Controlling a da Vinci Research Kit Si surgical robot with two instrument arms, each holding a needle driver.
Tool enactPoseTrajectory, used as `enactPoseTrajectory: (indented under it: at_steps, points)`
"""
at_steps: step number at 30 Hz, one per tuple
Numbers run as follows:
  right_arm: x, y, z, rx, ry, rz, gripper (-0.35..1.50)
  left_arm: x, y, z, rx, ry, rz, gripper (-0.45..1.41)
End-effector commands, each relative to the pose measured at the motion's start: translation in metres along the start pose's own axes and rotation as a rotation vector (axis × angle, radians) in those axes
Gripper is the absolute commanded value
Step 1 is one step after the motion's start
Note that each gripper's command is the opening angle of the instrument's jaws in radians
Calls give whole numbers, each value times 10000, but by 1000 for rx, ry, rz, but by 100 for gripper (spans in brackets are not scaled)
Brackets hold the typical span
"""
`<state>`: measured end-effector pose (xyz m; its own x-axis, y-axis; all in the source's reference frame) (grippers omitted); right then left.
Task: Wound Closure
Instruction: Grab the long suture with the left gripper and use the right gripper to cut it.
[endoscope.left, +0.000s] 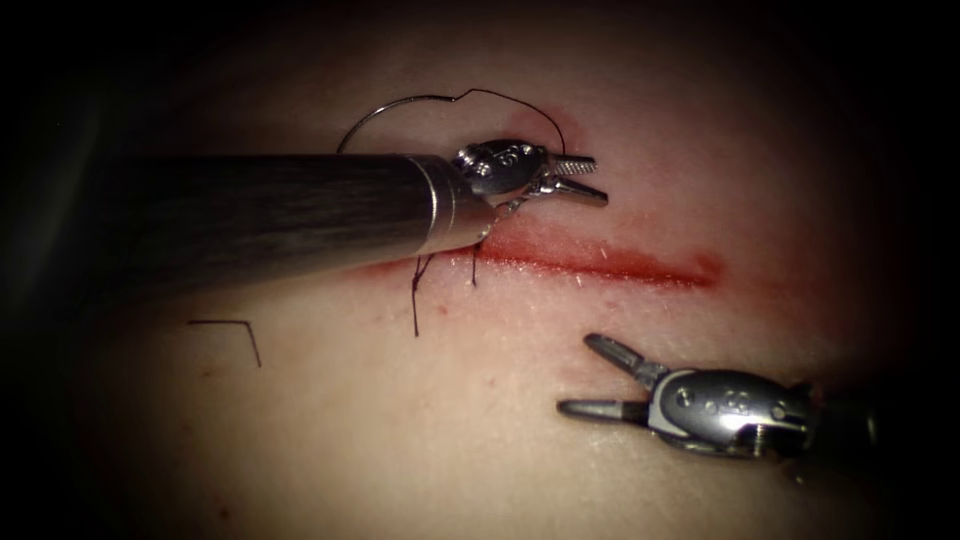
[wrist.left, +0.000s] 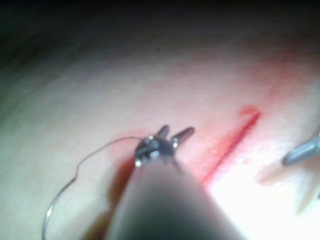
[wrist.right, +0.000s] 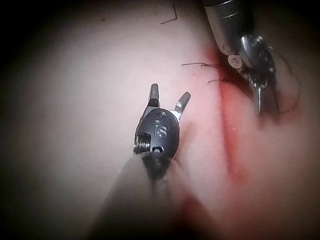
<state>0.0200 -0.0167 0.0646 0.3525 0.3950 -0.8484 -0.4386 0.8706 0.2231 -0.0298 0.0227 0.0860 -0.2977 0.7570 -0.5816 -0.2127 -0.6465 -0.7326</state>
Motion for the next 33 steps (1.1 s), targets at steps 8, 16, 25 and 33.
enactPoseTrajectory:
  at_steps: [8, 16, 25, 33]
  points:
    - [-4, -10, 10, 2, -7, 3, 148, -3, -23, -1, 85, -16, 2, 52]
    - [-3, -10, 11, 2, -10, 3, 148, -10, -37, -5, 127, -27, 1, 56]
    - [-3, -11, 13, 1, -10, 3, 148, -36, -47, 11, 150, -82, 11, 56]
    - [-2, -12, 13, 2, -13, 3, 148, -43, -64, 11, 156, -85, 4, 52]
